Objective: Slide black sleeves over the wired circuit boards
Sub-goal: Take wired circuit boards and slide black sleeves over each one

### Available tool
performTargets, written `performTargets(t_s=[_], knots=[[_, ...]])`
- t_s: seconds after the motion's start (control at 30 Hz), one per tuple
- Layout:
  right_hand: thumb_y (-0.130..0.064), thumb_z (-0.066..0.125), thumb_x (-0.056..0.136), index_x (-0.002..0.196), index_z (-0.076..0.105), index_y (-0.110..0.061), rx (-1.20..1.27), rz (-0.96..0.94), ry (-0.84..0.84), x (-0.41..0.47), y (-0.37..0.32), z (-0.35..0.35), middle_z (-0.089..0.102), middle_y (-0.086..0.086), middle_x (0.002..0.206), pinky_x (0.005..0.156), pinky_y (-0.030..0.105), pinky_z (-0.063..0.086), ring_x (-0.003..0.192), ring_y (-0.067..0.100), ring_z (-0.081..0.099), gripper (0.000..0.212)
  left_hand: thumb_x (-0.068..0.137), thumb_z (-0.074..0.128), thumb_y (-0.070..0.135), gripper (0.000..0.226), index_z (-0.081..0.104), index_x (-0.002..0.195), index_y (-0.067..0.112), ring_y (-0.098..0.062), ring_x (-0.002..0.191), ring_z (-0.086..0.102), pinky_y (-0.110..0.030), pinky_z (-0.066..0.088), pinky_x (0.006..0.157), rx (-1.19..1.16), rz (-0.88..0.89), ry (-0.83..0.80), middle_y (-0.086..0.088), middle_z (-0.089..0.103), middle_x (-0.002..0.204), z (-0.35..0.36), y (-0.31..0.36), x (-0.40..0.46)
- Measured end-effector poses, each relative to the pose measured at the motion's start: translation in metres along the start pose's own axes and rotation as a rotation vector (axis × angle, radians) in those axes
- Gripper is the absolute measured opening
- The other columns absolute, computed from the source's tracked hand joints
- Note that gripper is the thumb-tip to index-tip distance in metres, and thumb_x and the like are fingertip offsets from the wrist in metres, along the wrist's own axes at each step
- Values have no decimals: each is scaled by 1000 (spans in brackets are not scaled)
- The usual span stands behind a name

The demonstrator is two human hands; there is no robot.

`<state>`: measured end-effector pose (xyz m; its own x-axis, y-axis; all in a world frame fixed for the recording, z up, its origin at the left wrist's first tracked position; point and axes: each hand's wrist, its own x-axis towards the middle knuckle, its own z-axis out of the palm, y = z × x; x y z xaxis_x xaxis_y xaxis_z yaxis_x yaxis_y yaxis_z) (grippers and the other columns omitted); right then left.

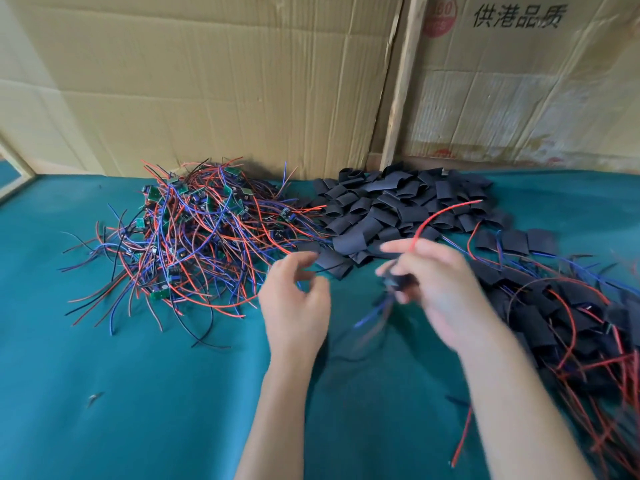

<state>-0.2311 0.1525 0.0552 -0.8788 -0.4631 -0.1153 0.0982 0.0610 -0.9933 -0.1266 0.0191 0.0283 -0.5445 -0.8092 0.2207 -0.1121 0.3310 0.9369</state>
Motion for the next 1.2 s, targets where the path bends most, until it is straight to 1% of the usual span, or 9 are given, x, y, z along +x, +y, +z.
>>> performTargets(t_s=[0.1, 0.27, 0.5, 0.6, 0.77, 0.87, 0.93, 1.07, 1.2], knots=[[-15, 52, 64, 99, 64, -21, -352, 68, 146, -3, -9, -48, 75, 7, 67, 54, 26, 36, 51, 13, 58, 37, 80, 57, -2, 32, 70, 104, 15, -30, 107, 50, -29, 35, 88, 281, -75, 232, -6, 60, 109, -9, -13, 6], [-17, 52, 68, 96, 61, -25, -738, 112, 317, -7, -23, -79, 72, -8, 60, 70, 34, 37, 88, 19, 61, 31, 86, 57, 7, 48, 62, 133, 17, -35, 120, 37, -34, 29, 102, 535, -63, 110, -12, 51, 137, -5, -20, 7], [-17, 68, 83, 130, 62, -13, -945, -29, 464, 1, -16, -67, 69, 15, 117, 102, 45, 41, 114, 40, 58, 47, 84, 59, 6, 33, 72, 114, 14, -29, 110, 50, -30, 37, 93, 433, -9, 157, -5, 63, 116, -3, -18, 7], [-16, 69, 79, 114, 71, -18, -857, -273, 563, 1, -23, -53, 72, 11, 105, 93, 43, 48, 97, 36, 62, 35, 85, 63, 9, 25, 75, 106, 16, -23, 95, 62, -24, 38, 82, 338, 19, 190, 0, 65, 103, 1, -10, 5], [-14, 70, 76, 101, 78, -29, -800, -316, 90, -4, -7, 6, 76, -13, 101, 77, 3, 38, 82, -8, 59, 30, 82, 64, 4, 26, 73, 100, 20, -16, 86, 65, -29, 46, 82, 287, 62, 168, 5, 66, 99, 5, -7, 1], [-22, 72, 82, 116, 73, -29, -887, -377, -112, -6, 16, 43, 71, -6, 118, 100, 29, 43, 111, 20, 56, 35, 78, 65, 1, 24, 72, 91, 21, -16, 80, 67, -33, 51, 82, 204, 64, 162, 6, 69, 92, 4, -7, 2], [-34, 69, 88, 113, 73, -28, -954, -415, -102, -6, 25, 54, 71, -4, 111, 94, 42, 46, 108, 28, 50, 26, 77, 64, 0, 24, 72, 87, 21, -12, 77, 67, -33, 54, 80, 131, 93, 171, 7, 69, 89, 4, -5, 2], [-36, 77, 83, 96, 78, -29, -778, -388, -73, -8, 21, 54, 71, -4, 75, 70, 32, 50, 79, 16, 59, 14, 81, 63, -1, 27, 68, 96, 21, -11, 81, 68, -32, 55, 77, 19, 153, 248, 6, 68, 94, 5, -1, 1], [-27, 83, 76, 79, 78, -21, -584, -279, -63, -4, 13, 35, 66, -7, 54, 49, 15, 36, 47, 3, 43, 8, 81, 64, 0, 42, 59, 119, 16, -22, 92, 59, -36, 48, 85, 65, 105, 386, 1, 51, 111, 4, -4, 3]])
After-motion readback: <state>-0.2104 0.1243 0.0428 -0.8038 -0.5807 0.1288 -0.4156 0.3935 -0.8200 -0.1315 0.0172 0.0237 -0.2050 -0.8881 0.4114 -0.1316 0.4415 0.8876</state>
